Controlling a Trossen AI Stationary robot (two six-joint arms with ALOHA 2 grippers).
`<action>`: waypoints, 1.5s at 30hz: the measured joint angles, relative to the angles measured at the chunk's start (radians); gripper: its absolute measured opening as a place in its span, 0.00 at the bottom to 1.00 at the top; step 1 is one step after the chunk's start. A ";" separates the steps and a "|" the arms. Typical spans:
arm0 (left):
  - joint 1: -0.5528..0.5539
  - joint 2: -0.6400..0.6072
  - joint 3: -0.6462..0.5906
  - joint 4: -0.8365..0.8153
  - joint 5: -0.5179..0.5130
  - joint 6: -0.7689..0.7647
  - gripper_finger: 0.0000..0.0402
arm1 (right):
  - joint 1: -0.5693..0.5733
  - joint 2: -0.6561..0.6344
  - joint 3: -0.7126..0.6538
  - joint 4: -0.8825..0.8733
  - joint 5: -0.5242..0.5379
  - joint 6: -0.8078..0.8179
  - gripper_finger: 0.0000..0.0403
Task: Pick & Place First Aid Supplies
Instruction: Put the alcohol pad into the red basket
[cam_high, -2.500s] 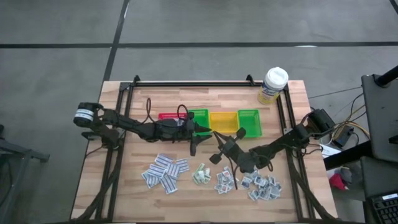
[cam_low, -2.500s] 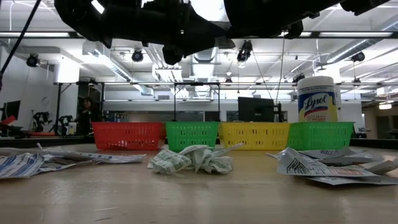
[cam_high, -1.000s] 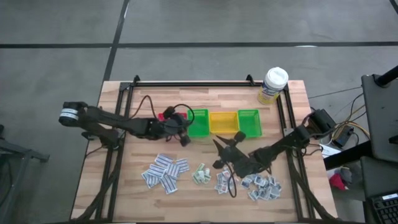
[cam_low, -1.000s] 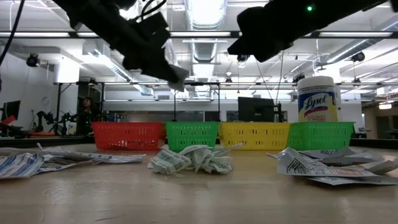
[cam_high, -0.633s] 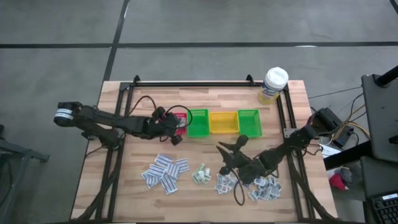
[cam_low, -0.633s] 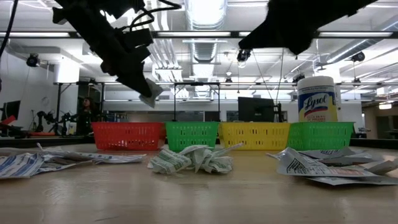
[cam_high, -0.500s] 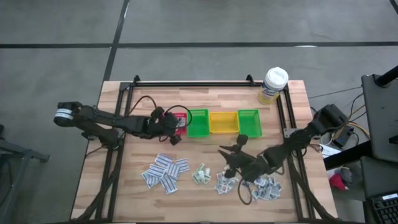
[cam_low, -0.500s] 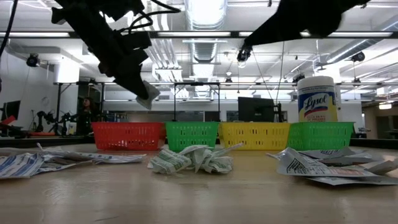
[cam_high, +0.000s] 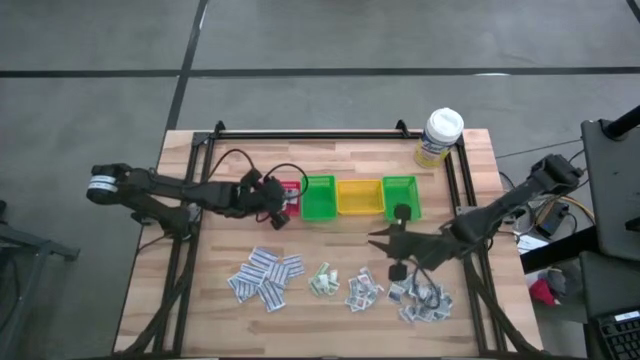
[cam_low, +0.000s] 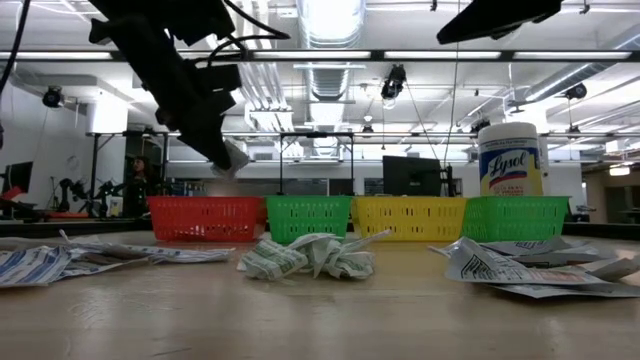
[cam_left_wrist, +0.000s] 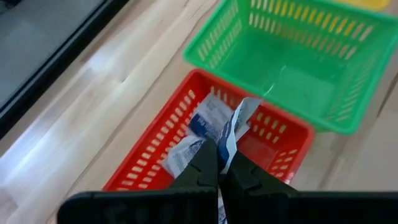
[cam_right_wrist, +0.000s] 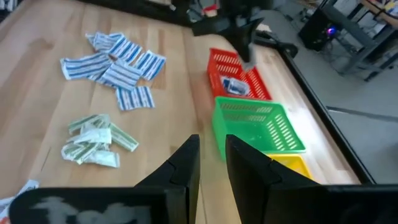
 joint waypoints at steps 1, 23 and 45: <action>0.005 0.000 0.000 -0.008 0.003 -0.001 0.00 | 0.000 -0.023 -0.010 0.001 0.000 0.003 0.17; 0.126 0.022 0.000 -0.095 0.259 0.076 0.00 | 0.000 -0.281 -0.227 0.051 0.000 0.148 0.15; 0.280 0.095 0.000 -0.111 0.480 0.145 0.00 | 0.000 -0.439 -0.258 0.062 0.002 0.066 0.13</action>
